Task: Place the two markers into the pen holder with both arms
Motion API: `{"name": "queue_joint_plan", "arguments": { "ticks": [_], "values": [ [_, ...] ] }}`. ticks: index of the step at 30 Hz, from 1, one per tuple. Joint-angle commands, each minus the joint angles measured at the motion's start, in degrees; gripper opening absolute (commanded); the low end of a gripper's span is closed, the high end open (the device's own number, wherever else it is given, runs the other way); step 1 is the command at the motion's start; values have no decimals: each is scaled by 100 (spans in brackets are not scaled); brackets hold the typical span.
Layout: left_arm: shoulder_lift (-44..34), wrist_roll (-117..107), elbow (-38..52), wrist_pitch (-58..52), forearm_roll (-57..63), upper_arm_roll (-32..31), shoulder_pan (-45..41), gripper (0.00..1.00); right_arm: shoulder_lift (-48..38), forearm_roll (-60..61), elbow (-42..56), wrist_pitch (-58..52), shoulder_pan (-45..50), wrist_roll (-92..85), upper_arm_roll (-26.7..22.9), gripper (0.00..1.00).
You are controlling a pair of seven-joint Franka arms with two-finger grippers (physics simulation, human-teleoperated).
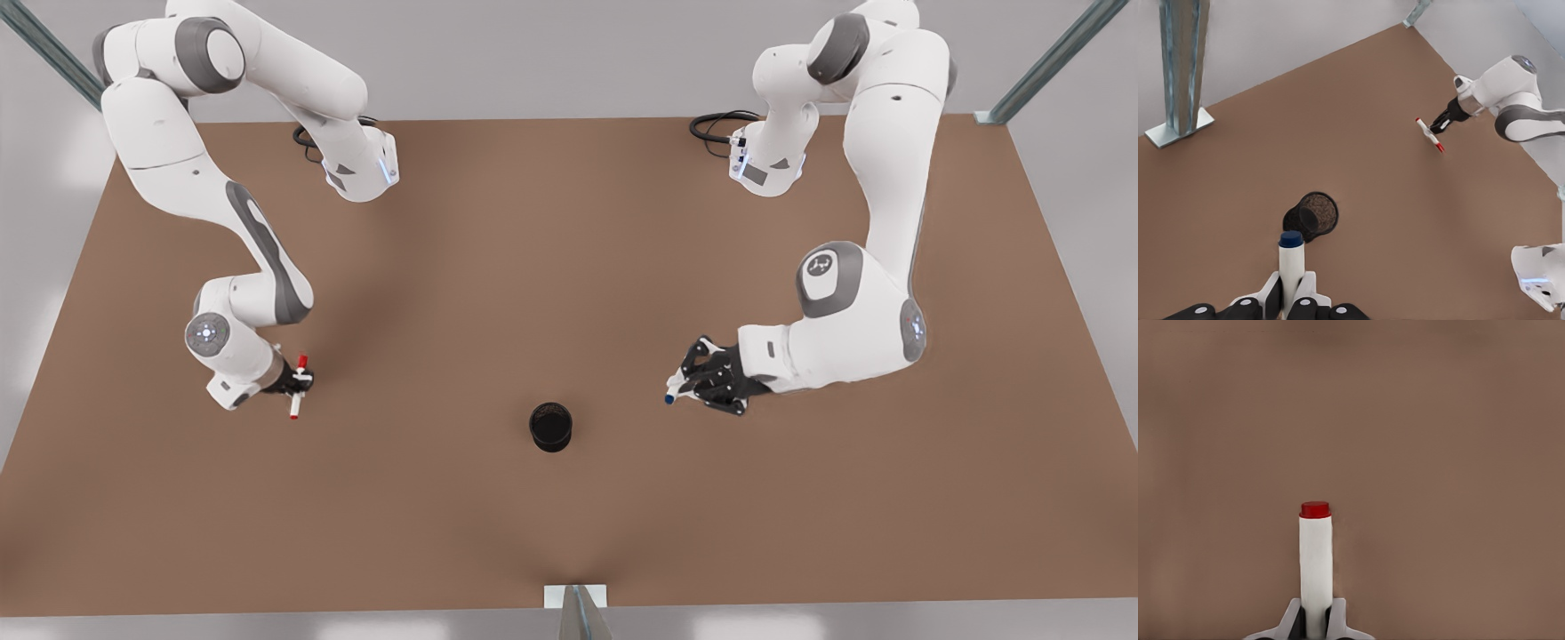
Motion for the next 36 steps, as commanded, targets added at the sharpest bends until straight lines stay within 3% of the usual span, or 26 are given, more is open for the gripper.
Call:
{"name": "queue_joint_plan", "arguments": {
  "ticks": [1, 3, 6, 9, 12, 17, 23, 25, 32, 36],
  "values": [
    [51, 2944, 18, 1346, -343, -371, -5, 21, -48, -74, 308, -706, -65, 559, 453, 21],
    [314, 3902, 27, 2944, -430, -539, -347, 21, -66, -74, 1108, -1796, -4, 929, 1288, 21],
    [991, 4431, 203, 5293, -422, -802, -937, 21, -49, -83, 1398, -1797, 110, 1280, 2080, 21],
    [1351, 4563, 598, 5549, -422, -1031, -1007, 21, -31, -91, 1618, -1384, 392, 1333, 2256, 21],
    [1914, 5161, 941, 5918, -422, -1523, -1042, 21, -5, -153, 1618, -558, 576, 1333, 2247, 21],
    [2090, 5143, 608, 6199, -615, -1505, -1121, 21, 540, -610, 1759, 831, 814, 1333, 2186, 21],
    [2055, 5143, -306, 6806, -650, -1620, -1033, 21, 830, -619, 1926, 1165, 989, 1325, 2151, 21],
    [2055, 5134, -553, 7052, -650, -1664, -1042, 21, 953, -627, 2181, 1174, 1350, 1325, 1878, 21],
    [2266, 5152, -702, 7149, -598, -1681, -1086, 21, 1173, -917, 2304, 1323, 1429, 1342, 1826, 21],
    [2547, 5161, -351, 7175, -571, -1672, -1288, 21, 1191, -935, 2304, 1376, 1464, 1333, 1817, 21]
  ]
}}
